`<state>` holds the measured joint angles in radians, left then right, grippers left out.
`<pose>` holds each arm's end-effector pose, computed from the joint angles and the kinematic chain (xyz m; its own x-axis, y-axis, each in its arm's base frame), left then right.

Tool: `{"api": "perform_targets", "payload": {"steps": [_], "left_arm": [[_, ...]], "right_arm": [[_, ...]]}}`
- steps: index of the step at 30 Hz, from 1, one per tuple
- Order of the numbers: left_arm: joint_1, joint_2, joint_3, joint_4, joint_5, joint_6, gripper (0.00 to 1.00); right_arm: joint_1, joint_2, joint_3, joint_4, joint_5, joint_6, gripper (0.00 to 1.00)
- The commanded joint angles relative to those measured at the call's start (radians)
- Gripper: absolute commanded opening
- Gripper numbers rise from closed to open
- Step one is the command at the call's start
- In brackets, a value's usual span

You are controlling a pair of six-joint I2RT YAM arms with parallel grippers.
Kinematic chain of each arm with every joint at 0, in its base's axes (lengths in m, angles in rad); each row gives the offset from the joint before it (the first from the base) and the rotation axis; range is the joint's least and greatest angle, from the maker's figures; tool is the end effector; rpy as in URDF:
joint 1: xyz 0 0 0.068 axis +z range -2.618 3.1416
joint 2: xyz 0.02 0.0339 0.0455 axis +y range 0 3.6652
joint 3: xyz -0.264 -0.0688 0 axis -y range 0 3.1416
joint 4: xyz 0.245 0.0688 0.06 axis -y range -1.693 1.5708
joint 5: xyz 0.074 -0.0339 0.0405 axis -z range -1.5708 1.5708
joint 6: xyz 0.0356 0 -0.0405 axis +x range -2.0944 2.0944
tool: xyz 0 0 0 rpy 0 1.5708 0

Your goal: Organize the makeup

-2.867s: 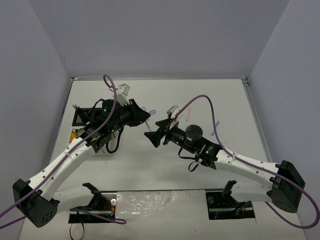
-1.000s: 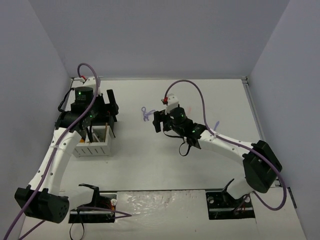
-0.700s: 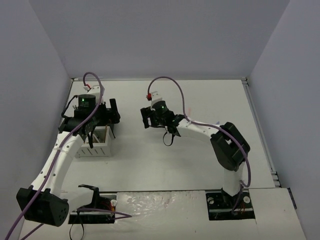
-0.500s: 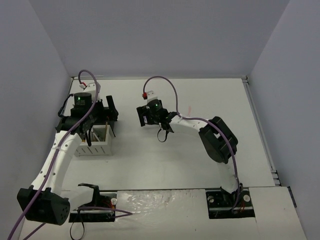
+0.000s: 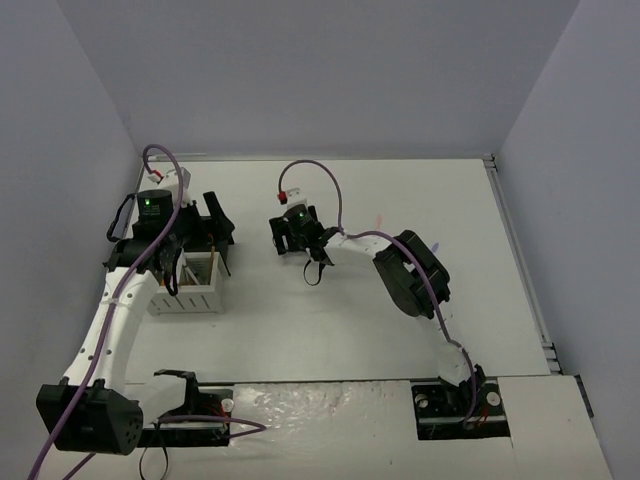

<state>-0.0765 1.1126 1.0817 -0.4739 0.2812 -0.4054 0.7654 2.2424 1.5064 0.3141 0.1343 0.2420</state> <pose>0.2432 -0.0285 0.3503 -0.5676 -0.3365 -0.7514 0.0998 0.8778 -0.4685 0.3681 0.3470 0.1554 -0.4301 -0.0839 -0.8989 -0.5103 0.8439 0.1654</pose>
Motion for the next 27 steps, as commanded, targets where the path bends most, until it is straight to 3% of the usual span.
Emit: {"api": "perform_targets", "payload": {"steps": [1,11,15,24,27], "left_arm": [[0.01,-0.015,0.029,0.071,0.039,-0.028,0.97],[0.011,-0.014,0.026,0.077,0.06,-0.048,0.97],[0.01,-0.015,0.011,0.08,0.088,-0.085,0.97],[-0.022,-0.02,0.003,0.084,0.207,-0.195,0.97],[-0.086,-0.022,0.032,0.079,0.237,-0.235,0.97]], "right_arm": [[-0.005,0.024,0.036,0.048,0.045,0.015,0.66],[-0.005,-0.015,-0.066,0.117,0.072,0.007,0.21],[-0.004,-0.092,-0.18,0.182,0.061,-0.011,0.03],[0.058,-0.399,-0.492,0.382,-0.044,-0.105,0.0],[0.121,-0.567,-0.611,0.444,-0.102,-0.162,0.0]]}}
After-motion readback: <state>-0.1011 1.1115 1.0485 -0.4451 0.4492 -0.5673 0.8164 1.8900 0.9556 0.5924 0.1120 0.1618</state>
